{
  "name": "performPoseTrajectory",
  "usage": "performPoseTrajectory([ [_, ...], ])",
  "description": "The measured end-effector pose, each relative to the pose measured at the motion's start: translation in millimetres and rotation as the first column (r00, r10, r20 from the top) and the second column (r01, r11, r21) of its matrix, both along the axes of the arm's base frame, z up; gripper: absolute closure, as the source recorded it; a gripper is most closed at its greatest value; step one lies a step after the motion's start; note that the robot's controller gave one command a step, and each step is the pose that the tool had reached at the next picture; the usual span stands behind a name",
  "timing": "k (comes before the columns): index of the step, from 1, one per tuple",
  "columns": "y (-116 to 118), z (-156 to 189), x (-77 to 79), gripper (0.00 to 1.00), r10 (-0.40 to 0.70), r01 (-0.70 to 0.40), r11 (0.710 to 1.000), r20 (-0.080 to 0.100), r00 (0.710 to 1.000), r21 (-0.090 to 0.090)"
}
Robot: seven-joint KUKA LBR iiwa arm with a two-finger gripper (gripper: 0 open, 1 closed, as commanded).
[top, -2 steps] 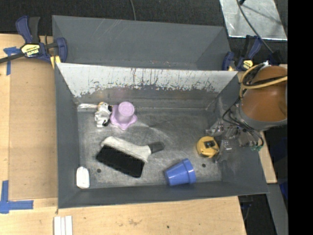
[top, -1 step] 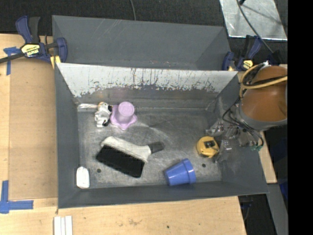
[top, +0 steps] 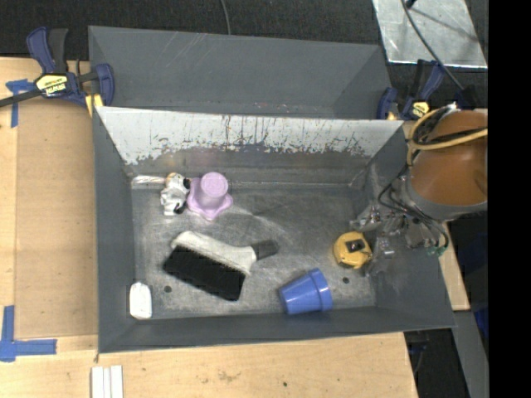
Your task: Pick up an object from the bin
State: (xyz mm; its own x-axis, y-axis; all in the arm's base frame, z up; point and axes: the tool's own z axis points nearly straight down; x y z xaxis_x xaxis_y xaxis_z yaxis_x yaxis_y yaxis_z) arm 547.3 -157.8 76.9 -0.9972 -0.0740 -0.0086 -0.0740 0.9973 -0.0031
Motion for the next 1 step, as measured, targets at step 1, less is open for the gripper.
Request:
performPoseTrajectory([
  [1,0.6,12.5,-1.7,1.00,0.000,0.000,1.000,-0.009,1.000,0.003],
])
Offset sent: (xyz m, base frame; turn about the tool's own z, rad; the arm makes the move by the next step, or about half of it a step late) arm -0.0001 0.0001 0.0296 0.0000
